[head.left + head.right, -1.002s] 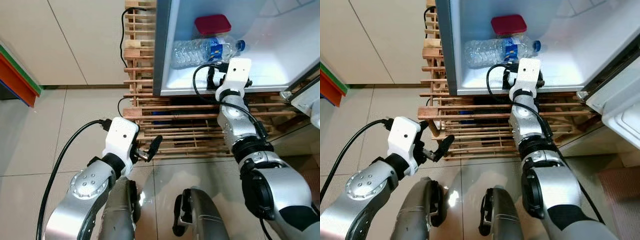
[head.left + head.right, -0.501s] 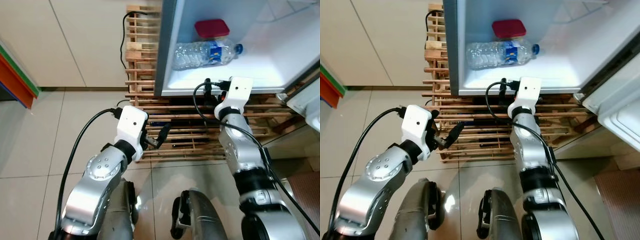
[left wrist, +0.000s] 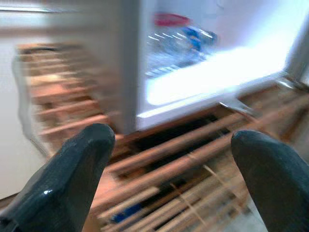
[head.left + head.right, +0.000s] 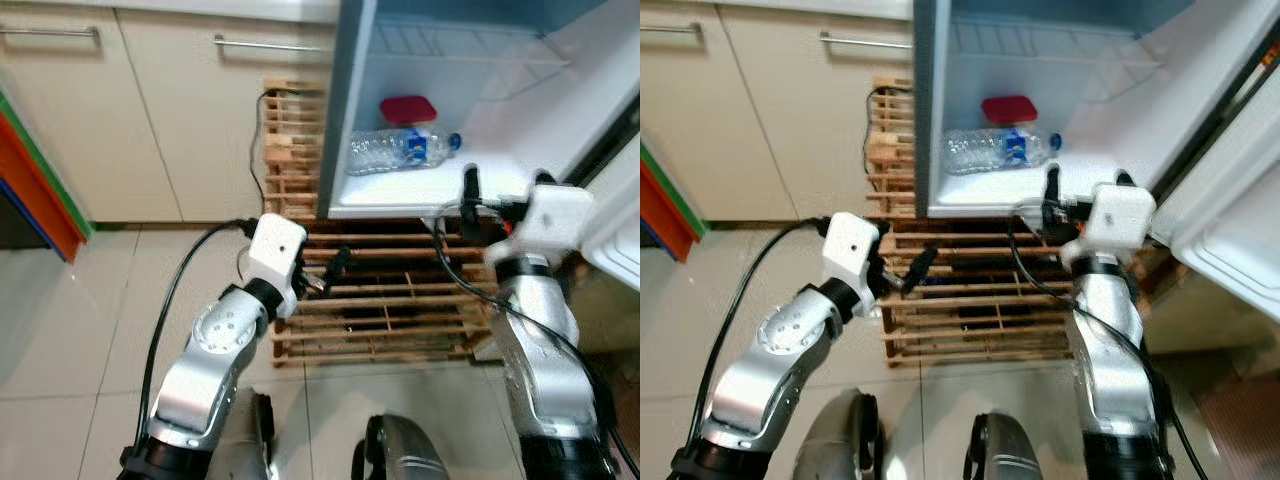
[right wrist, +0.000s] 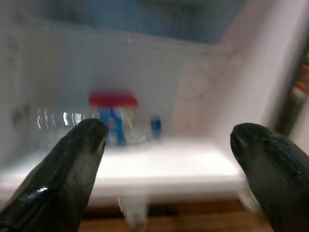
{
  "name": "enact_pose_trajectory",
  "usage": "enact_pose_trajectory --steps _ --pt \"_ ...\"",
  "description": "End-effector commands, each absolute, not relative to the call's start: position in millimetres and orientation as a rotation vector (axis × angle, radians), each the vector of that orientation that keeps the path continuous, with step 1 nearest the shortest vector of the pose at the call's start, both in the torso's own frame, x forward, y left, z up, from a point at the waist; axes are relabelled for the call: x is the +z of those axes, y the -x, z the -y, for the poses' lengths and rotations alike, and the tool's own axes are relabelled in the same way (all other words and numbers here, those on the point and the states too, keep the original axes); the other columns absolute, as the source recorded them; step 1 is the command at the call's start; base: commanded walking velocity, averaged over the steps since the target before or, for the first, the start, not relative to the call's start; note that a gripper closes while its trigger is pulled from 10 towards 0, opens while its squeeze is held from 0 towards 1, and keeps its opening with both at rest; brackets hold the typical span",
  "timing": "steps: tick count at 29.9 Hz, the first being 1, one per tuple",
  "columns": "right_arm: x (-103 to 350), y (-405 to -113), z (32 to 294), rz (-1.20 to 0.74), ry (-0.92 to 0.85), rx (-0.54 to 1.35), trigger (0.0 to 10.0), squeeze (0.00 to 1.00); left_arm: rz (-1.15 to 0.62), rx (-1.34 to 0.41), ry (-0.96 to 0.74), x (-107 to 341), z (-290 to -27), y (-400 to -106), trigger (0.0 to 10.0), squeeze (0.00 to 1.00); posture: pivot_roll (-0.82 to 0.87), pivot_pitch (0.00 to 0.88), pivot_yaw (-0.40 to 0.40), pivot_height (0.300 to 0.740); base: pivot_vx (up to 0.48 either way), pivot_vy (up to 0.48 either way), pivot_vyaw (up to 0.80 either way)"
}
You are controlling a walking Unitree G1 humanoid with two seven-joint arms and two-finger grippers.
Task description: Restocking fridge
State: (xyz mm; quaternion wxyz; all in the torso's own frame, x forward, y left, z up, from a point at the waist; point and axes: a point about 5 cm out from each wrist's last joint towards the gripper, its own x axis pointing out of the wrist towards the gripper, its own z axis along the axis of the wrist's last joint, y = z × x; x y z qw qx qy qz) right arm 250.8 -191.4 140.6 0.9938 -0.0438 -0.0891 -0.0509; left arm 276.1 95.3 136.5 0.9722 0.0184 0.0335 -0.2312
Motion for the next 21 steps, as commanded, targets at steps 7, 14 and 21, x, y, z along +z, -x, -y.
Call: enact_pose_trajectory --steps 7,14,21 --pt "102.2 -234.2 206.1 0.005 0.1 -0.148 10.0 0.0 -0.061 -0.399 -0.02 129.6 -104.6 -276.5 10.0 0.0 0.05 0.0 -0.027 0.676 0.0 0.0 0.0" --pt "91.8 -244.7 202.0 -0.052 0.06 -0.156 10.0 0.0 -0.044 -0.362 0.006 131.0 -103.1 -284.7 10.0 0.0 0.06 0.0 -0.02 0.676 0.0 0.0 0.0" --pt "93.3 -249.6 196.3 -0.041 0.064 -0.149 10.0 0.0 -0.075 -0.345 0.019 124.0 -102.1 -287.1 10.0 0.0 0.05 0.0 -0.016 0.676 0.0 0.0 0.0"
